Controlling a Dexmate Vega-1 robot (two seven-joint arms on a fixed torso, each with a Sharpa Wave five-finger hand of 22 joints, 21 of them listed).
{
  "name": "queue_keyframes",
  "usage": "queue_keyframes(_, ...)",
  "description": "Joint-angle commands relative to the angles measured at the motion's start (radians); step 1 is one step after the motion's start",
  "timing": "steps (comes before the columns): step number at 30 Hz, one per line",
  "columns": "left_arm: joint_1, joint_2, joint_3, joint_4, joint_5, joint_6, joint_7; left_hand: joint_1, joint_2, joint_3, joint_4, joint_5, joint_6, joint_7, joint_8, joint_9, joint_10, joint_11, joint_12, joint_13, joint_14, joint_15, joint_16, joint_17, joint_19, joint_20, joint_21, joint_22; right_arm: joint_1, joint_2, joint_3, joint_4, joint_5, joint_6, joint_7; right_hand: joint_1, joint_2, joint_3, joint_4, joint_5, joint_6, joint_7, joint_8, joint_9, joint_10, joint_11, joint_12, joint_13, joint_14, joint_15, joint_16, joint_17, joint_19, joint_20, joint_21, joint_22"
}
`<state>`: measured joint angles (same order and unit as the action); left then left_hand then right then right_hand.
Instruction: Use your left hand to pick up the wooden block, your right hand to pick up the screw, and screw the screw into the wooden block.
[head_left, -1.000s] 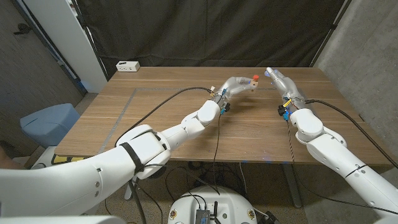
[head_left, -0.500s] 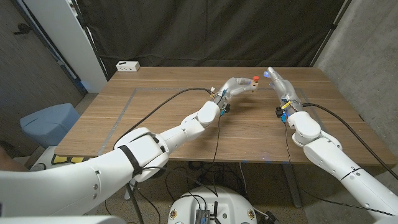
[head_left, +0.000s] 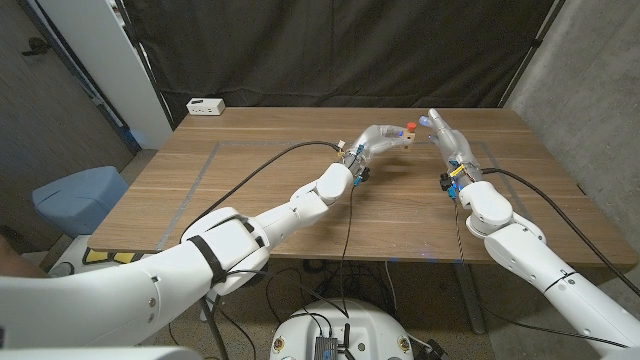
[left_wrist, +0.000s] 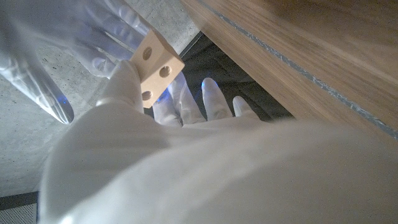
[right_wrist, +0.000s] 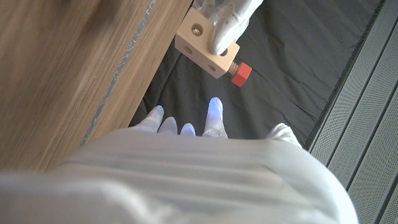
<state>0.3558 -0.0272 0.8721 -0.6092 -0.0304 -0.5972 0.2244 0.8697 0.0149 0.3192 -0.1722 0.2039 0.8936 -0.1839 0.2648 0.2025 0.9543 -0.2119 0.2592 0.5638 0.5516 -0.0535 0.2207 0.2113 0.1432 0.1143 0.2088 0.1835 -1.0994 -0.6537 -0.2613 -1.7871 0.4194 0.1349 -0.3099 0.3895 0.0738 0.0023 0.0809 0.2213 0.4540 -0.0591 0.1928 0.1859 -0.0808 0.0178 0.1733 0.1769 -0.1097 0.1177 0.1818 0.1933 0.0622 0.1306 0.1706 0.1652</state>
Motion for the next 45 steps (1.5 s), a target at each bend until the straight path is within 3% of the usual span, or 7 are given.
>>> queue_keyframes(1,0.010,0.012,-0.005,-0.027,0.003,0.011,-0.007,0.042,0.059,0.026,0.021,0.005,0.084,0.014,0.006,0.005,0.014,-0.006,0.005,0.010,0.008,-0.093,-0.001,0.002,0.007,0.004,0.003,0.004,0.001,0.005,-0.008,-0.004,0.005,0.009,-0.006,-0.008,0.003,-0.001,0.009,-0.003,0.018,0.001,0.007,0.003,-0.010,0.000,0.007,0.002,-0.007,-0.001,0.005,0.003,-0.006,0.005,0.008,0.004)
queue_keyframes(19,0.009,0.005,-0.007,-0.013,-0.001,0.012,-0.009,0.042,0.060,0.027,0.021,0.006,0.088,0.014,0.007,0.005,0.014,-0.006,0.005,0.010,0.008,-0.093,-0.001,0.002,0.008,0.005,0.003,0.004,0.001,0.011,-0.021,-0.008,0.017,0.001,-0.003,-0.015,0.010,-0.002,0.009,0.001,0.085,-0.021,0.023,0.000,0.001,-0.014,0.014,0.002,-0.005,-0.001,0.011,0.001,0.001,0.011,0.015,0.004)
queue_keyframes(30,0.003,-0.004,-0.006,0.008,-0.004,0.008,-0.007,0.043,0.060,0.027,0.020,0.006,0.087,0.014,0.006,0.005,0.013,-0.006,0.004,0.011,0.008,-0.093,-0.001,0.002,0.007,0.005,0.002,0.004,0.007,0.015,-0.030,-0.001,0.017,0.005,0.000,-0.017,0.016,-0.001,0.008,0.003,0.123,-0.034,0.029,-0.002,0.011,-0.036,0.017,0.001,-0.001,-0.005,0.014,-0.001,0.007,0.015,0.018,0.004)
queue_keyframes(45,0.000,-0.013,-0.004,0.024,-0.009,0.005,-0.008,0.044,0.062,0.028,0.020,0.006,0.088,0.012,0.006,0.005,0.014,-0.006,0.005,0.012,0.008,-0.093,-0.001,0.003,0.007,0.006,0.003,0.004,0.003,0.018,-0.030,0.001,0.020,0.006,-0.005,-0.017,0.022,0.001,0.004,0.006,0.170,-0.036,0.035,-0.003,0.027,-0.057,0.021,0.001,0.005,-0.011,0.016,-0.002,0.014,0.019,0.019,0.004)
